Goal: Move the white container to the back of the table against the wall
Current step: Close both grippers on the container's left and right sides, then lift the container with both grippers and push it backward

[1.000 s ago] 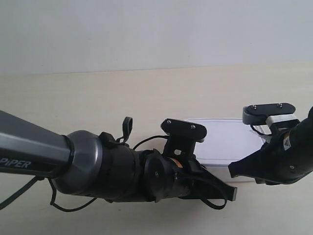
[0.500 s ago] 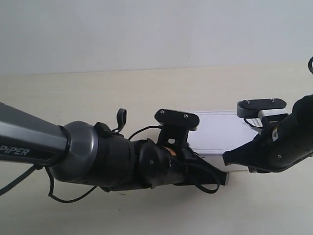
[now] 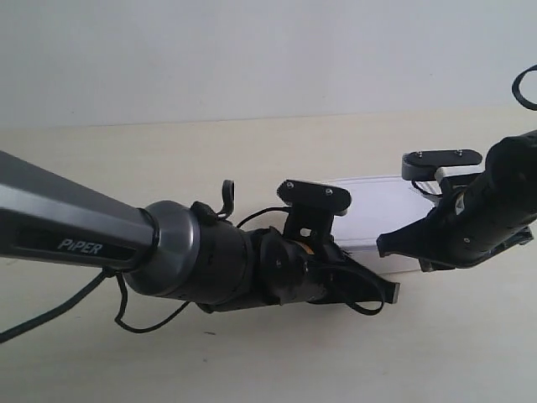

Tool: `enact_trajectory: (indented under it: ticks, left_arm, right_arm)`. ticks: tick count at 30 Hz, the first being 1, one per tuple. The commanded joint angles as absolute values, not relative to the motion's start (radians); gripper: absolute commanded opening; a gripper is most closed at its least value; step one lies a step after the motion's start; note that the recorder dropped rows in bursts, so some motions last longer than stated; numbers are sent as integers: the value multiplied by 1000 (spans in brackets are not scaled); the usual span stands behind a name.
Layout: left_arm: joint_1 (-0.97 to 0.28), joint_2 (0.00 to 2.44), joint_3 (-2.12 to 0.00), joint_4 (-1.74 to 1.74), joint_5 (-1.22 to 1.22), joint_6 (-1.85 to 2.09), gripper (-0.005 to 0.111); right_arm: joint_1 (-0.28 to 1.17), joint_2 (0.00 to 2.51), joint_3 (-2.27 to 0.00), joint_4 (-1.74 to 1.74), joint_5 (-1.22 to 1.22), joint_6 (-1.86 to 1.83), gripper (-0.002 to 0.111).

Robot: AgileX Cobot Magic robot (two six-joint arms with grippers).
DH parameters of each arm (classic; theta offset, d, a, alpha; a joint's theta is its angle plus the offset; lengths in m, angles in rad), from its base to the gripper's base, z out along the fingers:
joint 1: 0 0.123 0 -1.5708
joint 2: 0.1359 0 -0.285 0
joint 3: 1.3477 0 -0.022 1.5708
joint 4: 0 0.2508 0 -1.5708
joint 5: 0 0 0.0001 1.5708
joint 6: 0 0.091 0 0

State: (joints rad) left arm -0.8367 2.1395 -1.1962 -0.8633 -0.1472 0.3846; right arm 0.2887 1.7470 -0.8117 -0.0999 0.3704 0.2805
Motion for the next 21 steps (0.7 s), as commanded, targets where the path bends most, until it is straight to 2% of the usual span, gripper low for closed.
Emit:
enact_trajectory:
  ticks: [1, 21]
  left_arm:
    - [-814, 2139, -1223, -870, -145, 390, 0]
    - [-706, 2142, -1306, -866, -71, 450, 0]
  right_arm:
    - [283, 1780, -856, -110, 364, 270, 0]
    - [283, 1889, -1014, -112, 374, 248, 0]
